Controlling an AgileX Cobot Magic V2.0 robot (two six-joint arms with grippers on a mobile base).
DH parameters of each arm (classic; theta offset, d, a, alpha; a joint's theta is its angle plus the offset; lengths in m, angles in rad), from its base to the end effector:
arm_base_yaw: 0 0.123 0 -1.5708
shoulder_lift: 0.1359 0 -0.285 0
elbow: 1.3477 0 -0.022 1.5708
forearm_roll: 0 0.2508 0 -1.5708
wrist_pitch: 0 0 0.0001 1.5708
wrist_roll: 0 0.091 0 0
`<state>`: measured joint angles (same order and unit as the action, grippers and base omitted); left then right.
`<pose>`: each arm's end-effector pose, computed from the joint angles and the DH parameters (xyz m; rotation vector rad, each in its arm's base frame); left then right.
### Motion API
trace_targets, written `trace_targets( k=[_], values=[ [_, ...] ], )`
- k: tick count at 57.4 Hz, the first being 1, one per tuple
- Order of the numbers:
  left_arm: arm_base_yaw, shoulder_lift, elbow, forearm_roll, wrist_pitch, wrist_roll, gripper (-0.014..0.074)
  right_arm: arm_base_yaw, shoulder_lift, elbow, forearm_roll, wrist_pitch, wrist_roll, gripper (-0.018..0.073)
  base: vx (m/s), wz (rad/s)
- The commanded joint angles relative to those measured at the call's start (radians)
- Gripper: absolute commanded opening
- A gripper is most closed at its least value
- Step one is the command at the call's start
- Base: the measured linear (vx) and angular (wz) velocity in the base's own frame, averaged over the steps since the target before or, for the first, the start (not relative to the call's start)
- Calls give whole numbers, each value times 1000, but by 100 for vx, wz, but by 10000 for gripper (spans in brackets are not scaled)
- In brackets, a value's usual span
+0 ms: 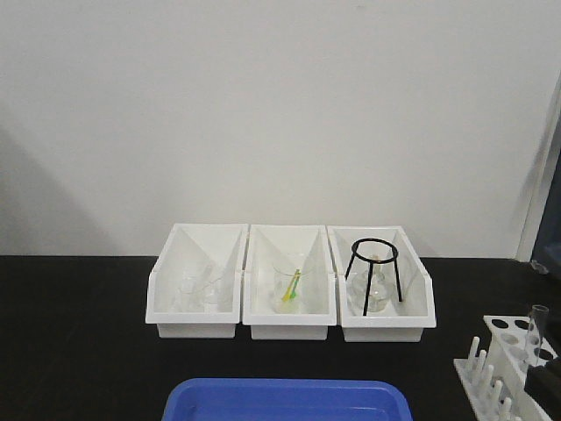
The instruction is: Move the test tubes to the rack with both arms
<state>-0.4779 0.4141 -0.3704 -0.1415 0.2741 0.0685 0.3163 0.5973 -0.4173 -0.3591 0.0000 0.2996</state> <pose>0.0829 -0.0469 0.2842 0.3973 1.7748 -0.4228 0.1241 0.0406 0.3039 -0.3114 1.6379 0.1945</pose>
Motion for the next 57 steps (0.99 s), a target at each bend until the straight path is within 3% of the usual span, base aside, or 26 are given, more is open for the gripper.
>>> trace_targets(
  k=[1, 18, 50, 57],
  values=[
    [3, -56, 10, -7, -119, -10, -21, -1, 0, -26, -3, -96, -8, -8, 0, 0],
    [3, -103, 28, -8, -20, -10, -21, -1, 1, -26, -3, -91, -8, -8, 0, 0],
    [3, -104, 37, -7, -13, 1, -21, -1, 1, -26, -2, -91, -8, -8, 0, 0],
    [3, -105, 75, 94, -36, 8, -21, -1, 1, -26, -2, -91, -8, -8, 0, 0]
  ],
)
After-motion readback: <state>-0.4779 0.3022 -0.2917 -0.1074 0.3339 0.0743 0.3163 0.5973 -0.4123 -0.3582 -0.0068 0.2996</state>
